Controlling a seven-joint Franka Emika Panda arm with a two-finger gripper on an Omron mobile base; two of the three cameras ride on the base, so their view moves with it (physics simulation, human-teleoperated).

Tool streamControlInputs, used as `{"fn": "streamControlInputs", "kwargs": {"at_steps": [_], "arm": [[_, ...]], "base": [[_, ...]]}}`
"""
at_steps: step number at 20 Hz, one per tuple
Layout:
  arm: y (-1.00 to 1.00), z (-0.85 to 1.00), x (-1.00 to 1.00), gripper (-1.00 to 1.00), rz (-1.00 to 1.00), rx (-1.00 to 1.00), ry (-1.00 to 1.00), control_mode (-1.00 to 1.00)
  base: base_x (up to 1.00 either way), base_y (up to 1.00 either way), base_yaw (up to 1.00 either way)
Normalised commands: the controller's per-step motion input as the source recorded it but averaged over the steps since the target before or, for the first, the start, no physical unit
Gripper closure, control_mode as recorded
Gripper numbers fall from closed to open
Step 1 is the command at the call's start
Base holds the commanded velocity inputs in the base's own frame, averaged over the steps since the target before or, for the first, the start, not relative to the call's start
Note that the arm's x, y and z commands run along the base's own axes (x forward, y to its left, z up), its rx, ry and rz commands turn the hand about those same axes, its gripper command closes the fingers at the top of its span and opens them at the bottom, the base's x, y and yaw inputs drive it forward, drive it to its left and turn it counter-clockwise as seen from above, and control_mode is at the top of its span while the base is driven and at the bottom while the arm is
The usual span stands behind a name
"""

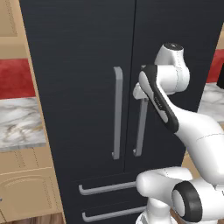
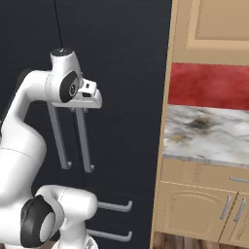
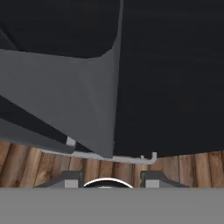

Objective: Open the fridge, remove the pear, garlic, and fish, and place them on any counter.

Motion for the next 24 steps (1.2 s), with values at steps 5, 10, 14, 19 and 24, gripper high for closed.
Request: {"fn": "streamControlInputs", "kwargs": {"at_steps": [5, 10, 14, 19, 24], "arm": [[0.00, 0.00, -0.02, -1.00, 0.00, 0.00, 0.00, 1.00], [0.00, 0.00, 0.00, -1.00, 0.00, 0.00, 0.00, 1.00], [0.00, 0.00, 0.00, -1.00, 0.00, 0.00, 0.00, 1.00], [0.00, 0.00, 0.00, -1.00, 0.00, 0.00, 0.00, 1.00], [0.00, 0.00, 0.00, -1.00, 0.00, 0.00, 0.00, 1.00]], "base": [[-0.23, 0.02, 0.00], [-0.53, 0.36, -0.05], [-0.18, 0.38, -0.10], [-0.15, 0.27, -0.10], [-0.33, 0.09, -0.06]]}}
